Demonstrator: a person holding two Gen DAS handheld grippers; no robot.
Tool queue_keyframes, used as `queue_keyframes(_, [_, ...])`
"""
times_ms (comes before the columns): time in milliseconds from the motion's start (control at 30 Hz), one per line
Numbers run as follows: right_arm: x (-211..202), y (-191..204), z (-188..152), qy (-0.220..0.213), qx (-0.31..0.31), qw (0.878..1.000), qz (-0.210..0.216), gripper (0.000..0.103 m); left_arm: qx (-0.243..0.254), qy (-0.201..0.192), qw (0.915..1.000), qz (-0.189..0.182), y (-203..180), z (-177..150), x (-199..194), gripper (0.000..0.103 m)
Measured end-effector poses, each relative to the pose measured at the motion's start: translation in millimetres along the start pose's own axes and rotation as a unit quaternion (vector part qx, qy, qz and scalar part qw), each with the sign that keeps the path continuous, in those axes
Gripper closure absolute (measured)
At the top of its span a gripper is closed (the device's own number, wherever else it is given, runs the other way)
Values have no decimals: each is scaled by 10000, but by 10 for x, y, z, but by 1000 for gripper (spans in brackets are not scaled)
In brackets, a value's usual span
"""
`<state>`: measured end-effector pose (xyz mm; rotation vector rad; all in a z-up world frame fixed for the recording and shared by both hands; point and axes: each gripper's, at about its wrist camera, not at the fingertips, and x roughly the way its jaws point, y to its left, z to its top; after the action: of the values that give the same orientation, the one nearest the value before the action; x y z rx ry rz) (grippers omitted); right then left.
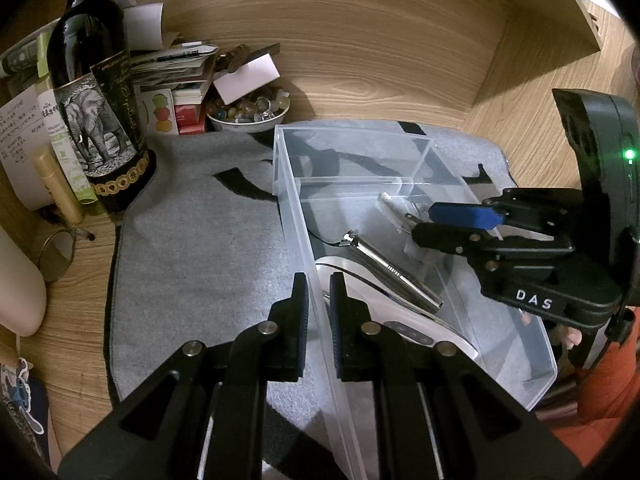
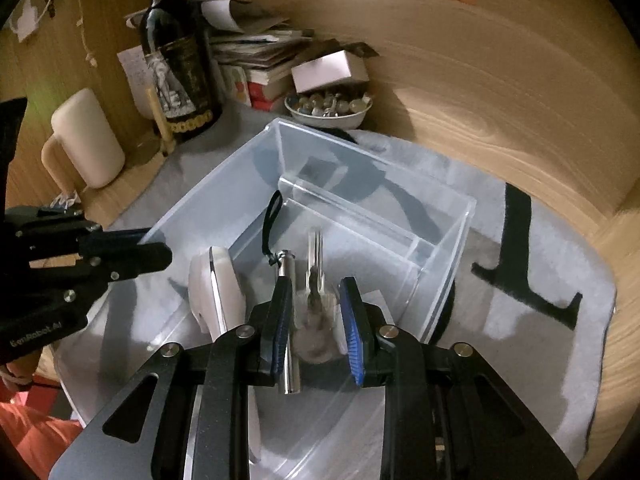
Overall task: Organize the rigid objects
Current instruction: 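Carry the keys over the box and lower them inside with the right gripper, then grasp the black-and-gold lighter on the mat with the right gripper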
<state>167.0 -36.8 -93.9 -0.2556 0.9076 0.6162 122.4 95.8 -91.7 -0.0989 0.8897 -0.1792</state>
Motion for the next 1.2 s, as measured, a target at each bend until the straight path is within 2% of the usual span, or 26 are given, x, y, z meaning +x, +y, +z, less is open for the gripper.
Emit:
queue_keyframes(100, [-69,-20,10,-120,51,9999,-16,76,3,6,10000,2,-11,6,3,93])
queue_keyframes(300, [-245,-77,32,-454,186,9986,-174,58,3,5,10000,1,-9,7,2,93])
queue_keyframes(433, [-412,-192,14,-659,375,9966,-310,57,6,5,10000,3,-11,16,8,93])
queue_keyframes(500, [-481,-257,-3,-742,472,9953,-397,50,10,5,10000,6,-13,15,7,93])
queue_keyframes(533, [-535,-302,-25,-825,548,9940,-468,41,13,4,10000,6,-9,12,6,93])
queue_keyframes(567, [-595,-349,-53,-909,622,9924,-548,36,12,5,10000,5,-7,12,5,93])
queue_keyframes(733, [-816,-557,-215,-1036,917,9857,-959,34,17,6,10000,7,-9,11,5,93])
queue_keyframes(933, [-921,-836,-538,-843,1396,9781,-1296,34,5,3,10000,4,-10,11,6,93])
queue_keyframes(1133, [-789,-894,-884,-455,1690,9768,-1230,34,13,7,10000,4,-7,10,6,93])
queue_keyframes(1200, [-668,-865,-972,-196,1678,9790,-1138,34,18,2,10000,10,-5,9,5,93])
